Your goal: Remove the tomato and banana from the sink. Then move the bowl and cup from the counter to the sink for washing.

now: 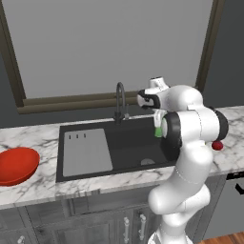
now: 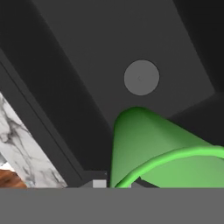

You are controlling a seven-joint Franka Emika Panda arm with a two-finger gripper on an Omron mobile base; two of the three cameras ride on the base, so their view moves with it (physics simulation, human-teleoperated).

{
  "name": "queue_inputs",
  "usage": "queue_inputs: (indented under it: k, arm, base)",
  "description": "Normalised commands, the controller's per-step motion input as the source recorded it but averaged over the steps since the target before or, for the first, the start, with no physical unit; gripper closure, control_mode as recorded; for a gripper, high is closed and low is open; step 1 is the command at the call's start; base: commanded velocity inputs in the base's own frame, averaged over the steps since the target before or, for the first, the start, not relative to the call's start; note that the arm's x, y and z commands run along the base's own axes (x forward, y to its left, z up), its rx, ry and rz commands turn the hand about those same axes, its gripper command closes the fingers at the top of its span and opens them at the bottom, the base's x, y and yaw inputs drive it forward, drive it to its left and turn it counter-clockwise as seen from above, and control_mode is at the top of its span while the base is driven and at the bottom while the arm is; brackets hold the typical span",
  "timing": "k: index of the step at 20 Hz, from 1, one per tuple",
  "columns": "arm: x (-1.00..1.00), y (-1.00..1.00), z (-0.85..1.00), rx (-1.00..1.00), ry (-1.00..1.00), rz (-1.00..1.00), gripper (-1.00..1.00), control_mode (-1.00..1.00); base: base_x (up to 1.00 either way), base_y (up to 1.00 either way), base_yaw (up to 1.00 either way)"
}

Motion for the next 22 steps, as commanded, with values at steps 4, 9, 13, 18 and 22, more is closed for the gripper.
queue_inputs:
  k: [4,9,13,18,22]
  arm:
    - [0.15,0.0,-0.18,0.01,0.0,0.05,1.0,-1.0]
    - [0.16,-0.01,-0.19,0.0,0.0,0.02,1.0,-1.0]
    - [0.13,-0.06,-0.18,0.0,0.0,0.01,1.0,-1.0]
    - [0.08,-0.11,-0.16,0.0,0.0,0.02,1.0,-1.0]
    - [0.03,-0.1,-0.16,0.0,-0.02,0.01,1.0,-1.0]
  base:
    - [0.0,0.0,0.0]
    - [0.0,0.0,0.0]
    - [0.0,0.0,0.0]
    - [0.0,0.0,0.0]
    - [0.0,0.0,0.0]
